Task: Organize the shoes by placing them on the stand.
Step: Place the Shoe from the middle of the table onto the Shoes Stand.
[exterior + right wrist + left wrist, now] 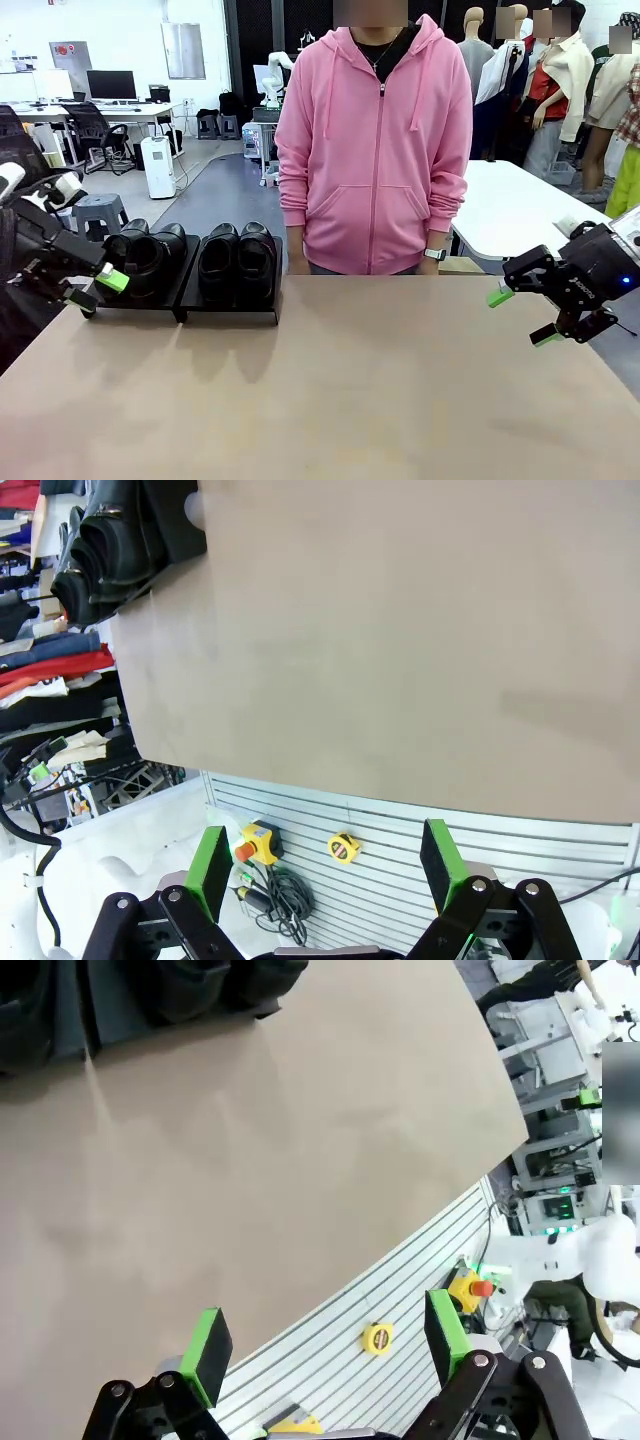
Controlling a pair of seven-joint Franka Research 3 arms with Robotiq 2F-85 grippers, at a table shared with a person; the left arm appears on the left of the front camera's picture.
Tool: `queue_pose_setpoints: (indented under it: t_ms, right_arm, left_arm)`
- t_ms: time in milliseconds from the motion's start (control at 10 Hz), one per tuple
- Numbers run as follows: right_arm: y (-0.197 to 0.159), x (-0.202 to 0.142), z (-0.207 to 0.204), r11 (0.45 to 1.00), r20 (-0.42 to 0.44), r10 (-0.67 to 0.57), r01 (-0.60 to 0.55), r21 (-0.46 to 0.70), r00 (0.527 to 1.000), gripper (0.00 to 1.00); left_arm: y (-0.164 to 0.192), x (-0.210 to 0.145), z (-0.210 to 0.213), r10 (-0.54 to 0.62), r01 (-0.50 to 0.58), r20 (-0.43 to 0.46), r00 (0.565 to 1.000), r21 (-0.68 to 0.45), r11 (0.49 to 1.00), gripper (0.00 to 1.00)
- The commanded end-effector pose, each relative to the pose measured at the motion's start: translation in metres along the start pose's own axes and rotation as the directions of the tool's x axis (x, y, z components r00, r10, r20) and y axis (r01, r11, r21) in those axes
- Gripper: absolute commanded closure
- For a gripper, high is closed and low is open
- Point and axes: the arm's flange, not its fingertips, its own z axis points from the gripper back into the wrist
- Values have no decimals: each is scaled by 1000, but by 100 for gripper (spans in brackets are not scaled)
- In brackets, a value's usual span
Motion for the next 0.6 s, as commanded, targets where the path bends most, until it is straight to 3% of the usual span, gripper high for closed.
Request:
queue_pose_setpoints:
  t_ms: [0,500]
  right_arm:
    - [3,0,-1,1000,-1,-5,5,22,1000,0]
    - [3,0,-1,1000,-1,-5,5,22,1000,0]
  left_arm:
    - [3,-6,-2,21,-21,2,1000,-18,1000,0]
    - [3,-6,-2,21,-21,2,1000,-18,1000,0]
